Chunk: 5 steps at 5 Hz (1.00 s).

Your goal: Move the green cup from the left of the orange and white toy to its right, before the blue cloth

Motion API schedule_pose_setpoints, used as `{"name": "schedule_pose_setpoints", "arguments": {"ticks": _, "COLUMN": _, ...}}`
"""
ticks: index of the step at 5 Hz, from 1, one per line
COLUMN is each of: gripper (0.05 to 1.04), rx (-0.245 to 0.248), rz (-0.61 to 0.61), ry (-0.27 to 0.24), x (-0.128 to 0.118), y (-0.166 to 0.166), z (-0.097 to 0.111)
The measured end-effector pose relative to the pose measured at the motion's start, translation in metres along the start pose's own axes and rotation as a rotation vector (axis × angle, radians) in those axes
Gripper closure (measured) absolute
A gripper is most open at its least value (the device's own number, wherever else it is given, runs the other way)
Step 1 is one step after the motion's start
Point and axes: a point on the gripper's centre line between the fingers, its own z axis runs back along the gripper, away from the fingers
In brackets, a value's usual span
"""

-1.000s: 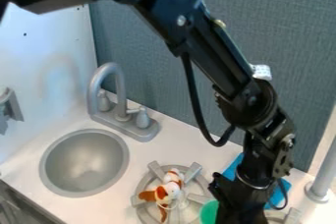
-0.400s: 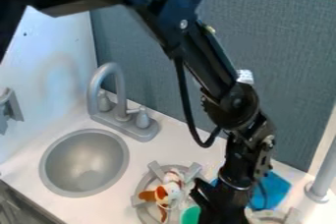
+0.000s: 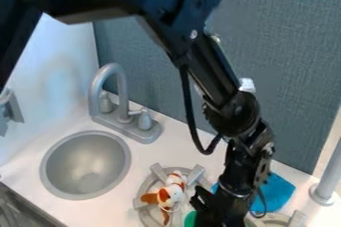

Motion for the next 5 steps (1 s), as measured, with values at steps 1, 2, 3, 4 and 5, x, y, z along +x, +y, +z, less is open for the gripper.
{"name": "schedule_pose_setpoints", "arguments": {"ticks": 1, "gripper": 0.190, "rx": 0.002, "rz": -0.007, "ry": -0.130, "x": 0.000, "y": -0.002, "z": 0.034}}
{"name": "schedule_pose_setpoints", "arguments": {"ticks": 2, "gripper": 0.072, "rx": 0.031, "rz": 0.003, "ry": -0.253, "x": 0.005, "y": 0.001, "z": 0.077}}
{"name": "schedule_pose_setpoints", "arguments": {"ticks": 3, "gripper": 0.077, "rx": 0.048, "rz": 0.020, "ry": -0.316, "x": 0.022, "y": 0.006, "z": 0.101}}
{"name": "schedule_pose_setpoints", "arguments": {"ticks": 4, "gripper": 0.081, "rx": 0.051, "rz": 0.078, "ry": -0.341, "x": 0.049, "y": 0.026, "z": 0.091}}
{"name": "schedule_pose_setpoints", "arguments": {"ticks": 5, "gripper": 0.082, "rx": 0.028, "rz": 0.154, "ry": -0.429, "x": 0.067, "y": 0.041, "z": 0.087}}
